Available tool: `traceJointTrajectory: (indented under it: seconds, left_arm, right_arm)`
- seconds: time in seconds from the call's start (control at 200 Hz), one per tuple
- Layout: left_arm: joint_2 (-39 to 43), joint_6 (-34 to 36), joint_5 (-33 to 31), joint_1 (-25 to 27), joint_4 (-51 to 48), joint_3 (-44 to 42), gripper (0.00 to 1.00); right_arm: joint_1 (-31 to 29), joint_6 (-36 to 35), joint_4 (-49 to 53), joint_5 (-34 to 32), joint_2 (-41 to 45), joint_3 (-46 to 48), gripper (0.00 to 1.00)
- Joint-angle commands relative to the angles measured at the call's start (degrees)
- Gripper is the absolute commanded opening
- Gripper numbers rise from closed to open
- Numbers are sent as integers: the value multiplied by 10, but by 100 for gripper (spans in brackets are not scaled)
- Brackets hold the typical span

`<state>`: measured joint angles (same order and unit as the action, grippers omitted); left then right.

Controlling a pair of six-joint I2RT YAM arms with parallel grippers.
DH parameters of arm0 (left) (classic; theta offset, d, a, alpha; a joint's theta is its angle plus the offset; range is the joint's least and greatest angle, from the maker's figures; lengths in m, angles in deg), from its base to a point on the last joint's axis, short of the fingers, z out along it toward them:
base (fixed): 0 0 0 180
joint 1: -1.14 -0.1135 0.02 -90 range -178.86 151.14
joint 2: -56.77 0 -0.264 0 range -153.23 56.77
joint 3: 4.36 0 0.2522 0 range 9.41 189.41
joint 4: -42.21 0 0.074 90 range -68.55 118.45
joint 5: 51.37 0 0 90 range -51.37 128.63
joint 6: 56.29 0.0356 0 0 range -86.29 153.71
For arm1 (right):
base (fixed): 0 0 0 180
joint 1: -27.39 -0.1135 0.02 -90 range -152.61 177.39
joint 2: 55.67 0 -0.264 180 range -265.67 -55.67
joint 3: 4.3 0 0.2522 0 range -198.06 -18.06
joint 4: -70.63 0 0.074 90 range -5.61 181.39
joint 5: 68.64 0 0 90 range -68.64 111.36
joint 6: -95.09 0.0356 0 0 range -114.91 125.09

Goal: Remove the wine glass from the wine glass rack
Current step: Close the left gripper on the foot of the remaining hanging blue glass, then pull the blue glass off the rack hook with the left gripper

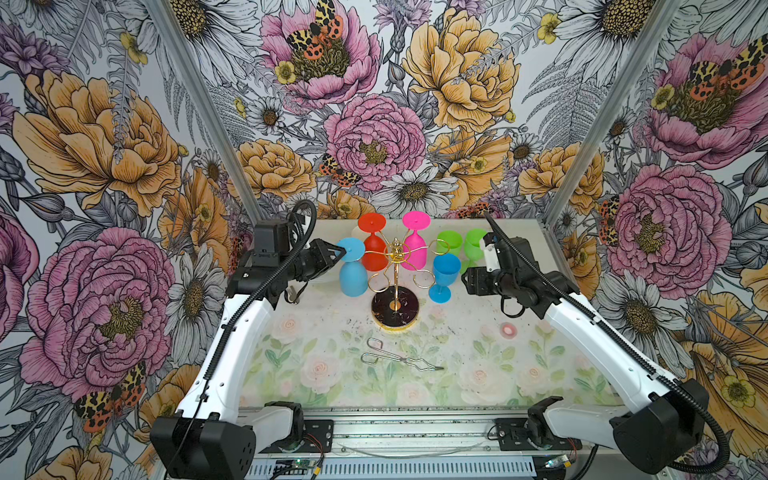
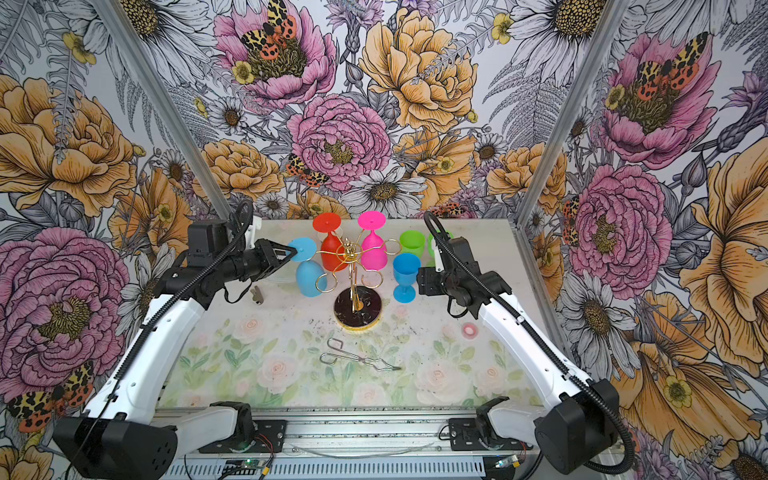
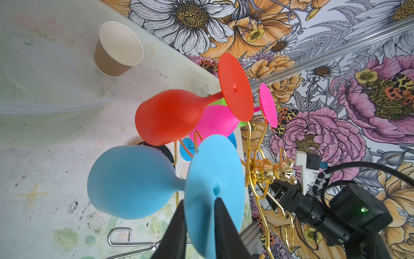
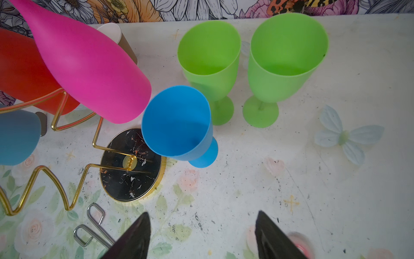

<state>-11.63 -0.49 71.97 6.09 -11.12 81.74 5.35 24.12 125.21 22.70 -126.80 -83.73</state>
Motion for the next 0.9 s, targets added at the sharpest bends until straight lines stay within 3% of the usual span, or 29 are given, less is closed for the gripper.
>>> traceJointTrajectory:
  seconds: [0.0, 0.42, 0.671, 0.896]
  left_arm:
    - [3, -3, 6, -7, 14, 9, 21]
    - [18, -16, 7, -7, 14, 11, 11]
    - [24, -42, 35, -7, 33, 1, 9]
    - [31, -62, 51, -8, 53, -6, 1]
  right_arm:
    - [0, 3, -18, 3, 12, 6, 75]
    - [1, 5, -23, 3, 14, 12, 75]
    - [1, 8, -26, 4, 15, 14, 75]
    - [1, 8, -27, 3, 16, 15, 75]
